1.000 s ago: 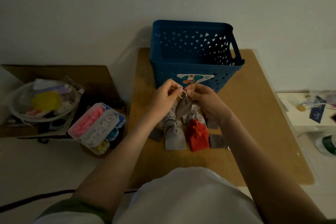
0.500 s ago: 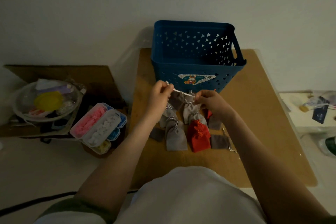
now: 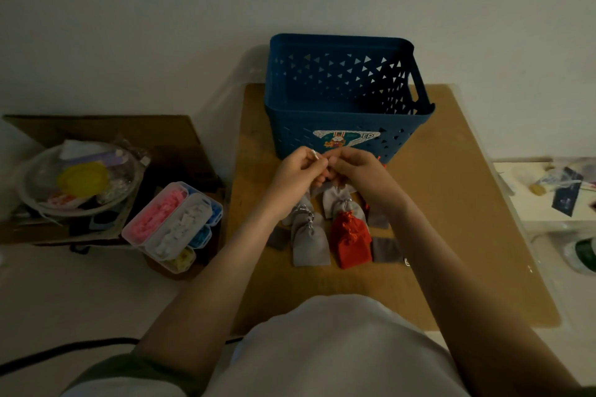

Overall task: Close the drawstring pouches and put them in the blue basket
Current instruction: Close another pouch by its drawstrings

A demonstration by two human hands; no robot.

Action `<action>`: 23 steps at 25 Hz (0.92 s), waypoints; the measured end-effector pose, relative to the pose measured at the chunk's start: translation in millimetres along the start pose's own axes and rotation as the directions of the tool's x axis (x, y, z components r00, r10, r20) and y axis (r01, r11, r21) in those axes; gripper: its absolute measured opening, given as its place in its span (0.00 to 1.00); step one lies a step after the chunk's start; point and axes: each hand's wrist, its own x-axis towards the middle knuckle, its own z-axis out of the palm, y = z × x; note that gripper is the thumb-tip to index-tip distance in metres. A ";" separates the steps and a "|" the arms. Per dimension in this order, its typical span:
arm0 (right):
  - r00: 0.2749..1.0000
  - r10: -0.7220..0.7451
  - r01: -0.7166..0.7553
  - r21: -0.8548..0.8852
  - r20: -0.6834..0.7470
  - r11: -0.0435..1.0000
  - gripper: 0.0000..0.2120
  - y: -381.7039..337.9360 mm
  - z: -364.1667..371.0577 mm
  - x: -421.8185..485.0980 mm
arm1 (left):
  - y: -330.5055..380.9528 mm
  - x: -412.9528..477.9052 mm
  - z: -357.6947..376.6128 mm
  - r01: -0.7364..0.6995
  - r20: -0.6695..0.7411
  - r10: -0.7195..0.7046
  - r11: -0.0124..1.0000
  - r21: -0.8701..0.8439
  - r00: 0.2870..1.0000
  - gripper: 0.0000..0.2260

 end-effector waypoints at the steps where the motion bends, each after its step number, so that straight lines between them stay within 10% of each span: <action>1: 1.000 -0.002 0.002 -0.010 0.023 1.000 0.08 -0.9 0.9 0.1 | 1.3 -0.8 -0.3 -0.014 0.014 0.014 0.999 -0.033 1.000 0.04; 10: 0.991 0.033 -0.026 -0.050 0.132 0.998 0.04 -11.8 5.2 -0.8 | 13.0 -2.4 -8.3 -0.121 -0.149 0.112 0.991 -0.051 0.982 0.05; 23: 0.995 0.047 0.006 0.530 -0.088 0.848 0.08 -7.3 22.5 4.8 | 4.2 -2.1 4.0 -0.244 -0.203 0.403 0.810 0.533 0.893 0.09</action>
